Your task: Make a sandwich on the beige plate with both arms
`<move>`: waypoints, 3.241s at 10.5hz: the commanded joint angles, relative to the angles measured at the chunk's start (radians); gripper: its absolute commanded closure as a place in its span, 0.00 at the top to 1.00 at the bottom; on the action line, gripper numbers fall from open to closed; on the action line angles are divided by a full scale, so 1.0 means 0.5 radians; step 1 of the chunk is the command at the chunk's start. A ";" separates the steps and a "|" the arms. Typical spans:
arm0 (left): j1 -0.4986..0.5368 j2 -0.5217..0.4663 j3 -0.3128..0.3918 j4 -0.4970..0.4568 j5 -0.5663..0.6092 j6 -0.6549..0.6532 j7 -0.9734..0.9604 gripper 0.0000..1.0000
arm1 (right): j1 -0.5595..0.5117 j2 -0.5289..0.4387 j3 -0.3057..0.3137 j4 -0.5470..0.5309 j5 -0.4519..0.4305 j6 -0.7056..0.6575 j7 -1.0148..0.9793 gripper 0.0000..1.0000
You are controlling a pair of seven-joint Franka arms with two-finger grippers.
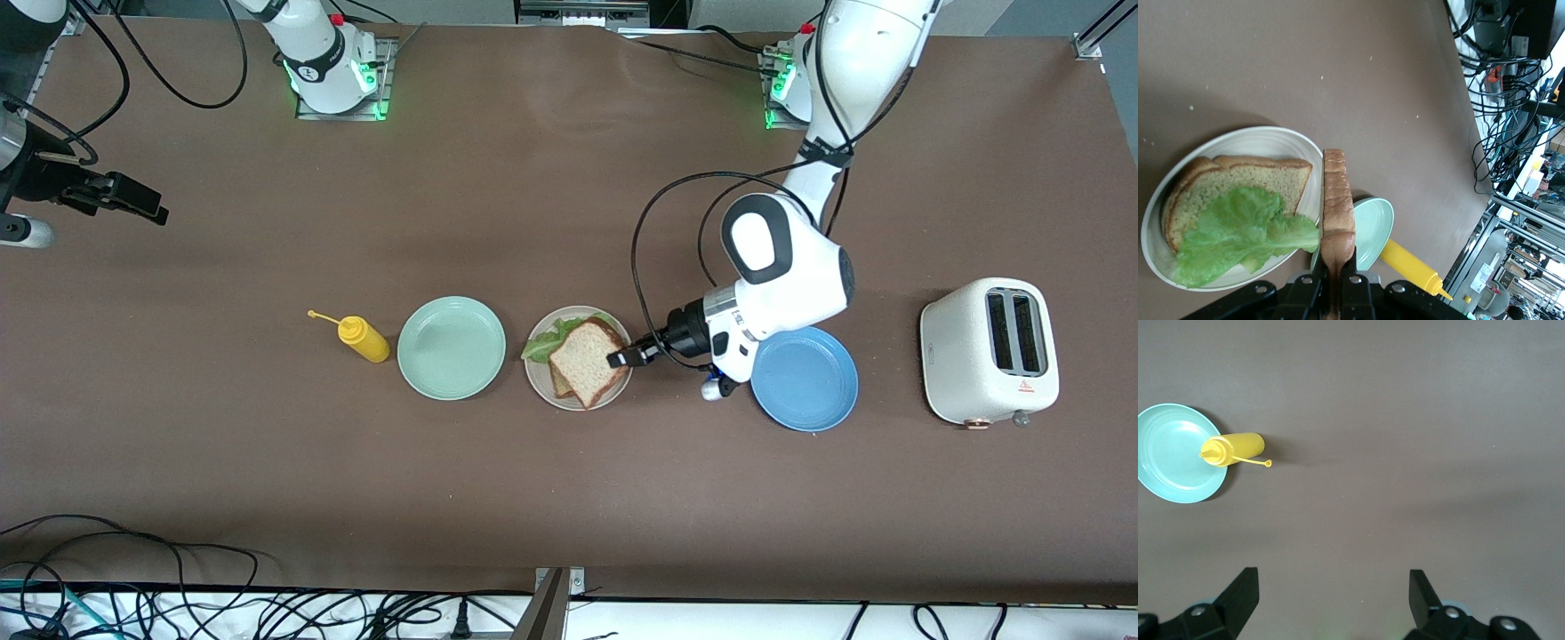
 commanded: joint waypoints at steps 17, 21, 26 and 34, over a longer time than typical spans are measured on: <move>-0.023 0.221 -0.056 -0.014 -0.409 0.166 0.717 0.49 | -0.008 0.016 0.004 0.042 0.035 -0.025 0.019 1.00; -0.004 0.212 -0.053 -0.044 -0.390 0.169 0.785 1.00 | -0.008 0.016 0.004 0.042 0.035 -0.025 0.019 1.00; 0.063 0.200 -0.026 -0.044 -0.139 0.169 0.767 1.00 | -0.002 0.016 0.010 0.042 0.035 -0.022 0.019 1.00; 0.226 0.022 0.057 -0.075 0.504 0.135 0.519 1.00 | -0.014 0.007 -0.030 0.042 0.005 -0.059 -0.021 1.00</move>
